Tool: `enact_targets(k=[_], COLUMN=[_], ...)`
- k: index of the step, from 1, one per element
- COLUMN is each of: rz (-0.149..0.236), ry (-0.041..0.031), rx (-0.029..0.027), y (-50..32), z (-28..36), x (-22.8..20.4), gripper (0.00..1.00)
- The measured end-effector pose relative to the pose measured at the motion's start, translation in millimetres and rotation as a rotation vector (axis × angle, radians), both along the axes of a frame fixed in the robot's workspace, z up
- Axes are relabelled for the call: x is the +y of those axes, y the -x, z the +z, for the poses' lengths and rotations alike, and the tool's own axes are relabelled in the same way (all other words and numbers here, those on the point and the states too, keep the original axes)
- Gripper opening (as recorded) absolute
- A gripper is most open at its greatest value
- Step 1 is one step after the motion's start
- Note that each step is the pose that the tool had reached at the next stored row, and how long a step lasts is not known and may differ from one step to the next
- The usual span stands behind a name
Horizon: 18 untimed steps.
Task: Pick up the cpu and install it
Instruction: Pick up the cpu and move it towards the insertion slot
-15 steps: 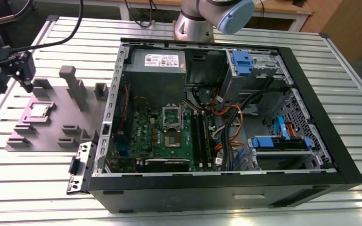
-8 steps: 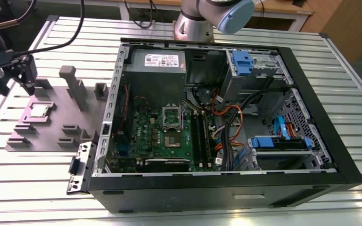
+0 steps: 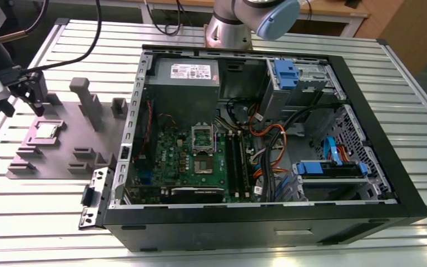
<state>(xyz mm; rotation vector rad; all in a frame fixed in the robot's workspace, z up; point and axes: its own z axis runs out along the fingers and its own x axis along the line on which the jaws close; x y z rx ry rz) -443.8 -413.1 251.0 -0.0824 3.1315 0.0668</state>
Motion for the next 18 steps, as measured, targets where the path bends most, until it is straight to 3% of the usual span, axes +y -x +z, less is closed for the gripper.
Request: enact_targets(k=[11, 18], rz=[0.000, -0.002], ry=[-0.0001, -0.0001], rx=[-0.0002, -0.0003], y=[0.0, -0.9], z=[-1.0, -11.2], x=[0.0, 0.0], gripper=[0.59, 0.59])
